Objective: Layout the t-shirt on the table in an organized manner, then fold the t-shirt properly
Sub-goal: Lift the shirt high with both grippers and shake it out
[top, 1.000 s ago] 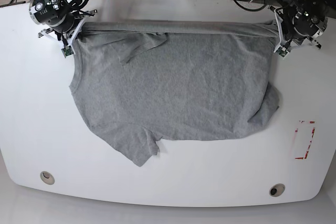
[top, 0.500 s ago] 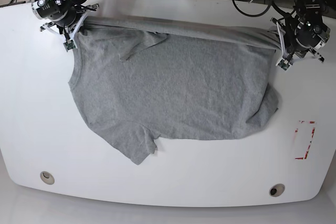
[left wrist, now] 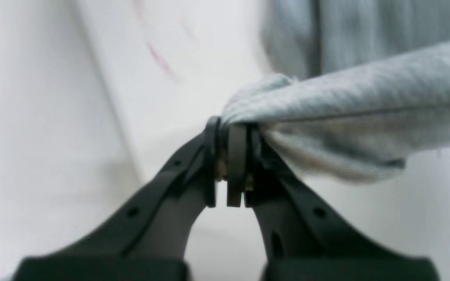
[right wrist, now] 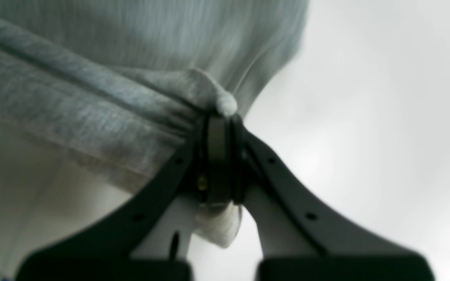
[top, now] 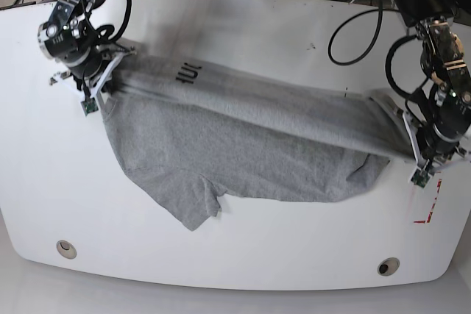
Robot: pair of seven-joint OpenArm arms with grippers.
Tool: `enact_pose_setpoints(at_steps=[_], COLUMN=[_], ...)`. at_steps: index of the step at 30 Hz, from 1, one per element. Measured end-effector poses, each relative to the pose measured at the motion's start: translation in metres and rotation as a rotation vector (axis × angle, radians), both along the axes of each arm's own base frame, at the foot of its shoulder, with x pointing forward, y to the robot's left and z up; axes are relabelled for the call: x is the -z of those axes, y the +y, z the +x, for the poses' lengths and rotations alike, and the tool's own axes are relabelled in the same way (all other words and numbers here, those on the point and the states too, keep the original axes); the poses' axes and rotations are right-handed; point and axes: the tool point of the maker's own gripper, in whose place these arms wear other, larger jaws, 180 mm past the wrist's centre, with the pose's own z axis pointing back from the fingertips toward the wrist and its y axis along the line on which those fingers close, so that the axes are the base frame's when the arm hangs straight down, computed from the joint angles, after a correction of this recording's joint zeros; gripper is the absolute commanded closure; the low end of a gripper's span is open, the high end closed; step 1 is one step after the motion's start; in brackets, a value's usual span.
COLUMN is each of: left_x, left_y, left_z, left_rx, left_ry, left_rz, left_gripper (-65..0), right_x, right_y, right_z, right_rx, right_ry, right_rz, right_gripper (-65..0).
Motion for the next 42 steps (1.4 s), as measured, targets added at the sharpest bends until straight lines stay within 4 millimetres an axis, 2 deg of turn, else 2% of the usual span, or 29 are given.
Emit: enact_pose_setpoints(at_steps=[6, 11, 16, 18, 21, 23, 26, 28, 32, 35, 39, 42], left_x=[-0.081, -0.178, -0.262, -0.29, -0.32, -0.333, -0.342, -0.341, -0.326, -0.303, -0.25, -0.217], left_y=[-0.023, -0.043, -0.059, -0.067, -0.075, -0.075, -0.074, -0.074, -0.076, -0.08, -0.085, -0.088], left_z=[0.049, 0.079, 0.091, 0.093, 0.096, 0.098, 0.102, 0.104, 0.109, 0.114, 0.117, 0.11], left_rx=[0.065, 0.084, 0.092, 0.106, 0.128, 0.131, 0.135, 0.136, 0.136, 0.14, 0.145, 0.154], left_ry=[-0.199, -0.44, -0.621, -0.68, -0.732, -0.746, -0.747, -0.739, -0.702, -0.658, -0.55, -0.497], left_rz=[0.032, 0.008, -0.035, -0.054, -0.081, -0.09, -0.099, -0.104, -0.115, -0.125, -0.131, -0.127], left_gripper=[0.0, 0.0, 0.0, 0.0, 0.0, 0.0, 0.0, 0.0, 0.0, 0.0, 0.0, 0.0], right_x=[-0.073, -0.161, -0.246, -0.273, -0.301, -0.314, -0.324, -0.325, -0.31, -0.291, -0.241, -0.202], right_y=[-0.011, -0.018, -0.021, -0.025, -0.032, -0.036, -0.04, -0.041, -0.045, -0.045, -0.056, -0.061], right_z=[0.072, 0.125, 0.157, 0.163, 0.166, 0.167, 0.165, 0.164, 0.159, 0.153, 0.135, 0.121], right_rx=[-0.019, -0.038, -0.047, -0.05, -0.048, -0.042, -0.036, -0.043, -0.048, -0.055, -0.032, -0.009], right_ry=[-0.182, -0.361, -0.525, -0.573, -0.615, -0.633, -0.648, -0.651, -0.609, -0.565, -0.46, -0.375], right_rz=[-0.079, -0.169, -0.237, -0.268, -0.319, -0.345, -0.365, -0.369, -0.39, -0.403, -0.376, -0.336], right_gripper=[0.0, 0.0, 0.0, 0.0, 0.0, 0.0, 0.0, 0.0, 0.0, 0.0, 0.0, 0.0])
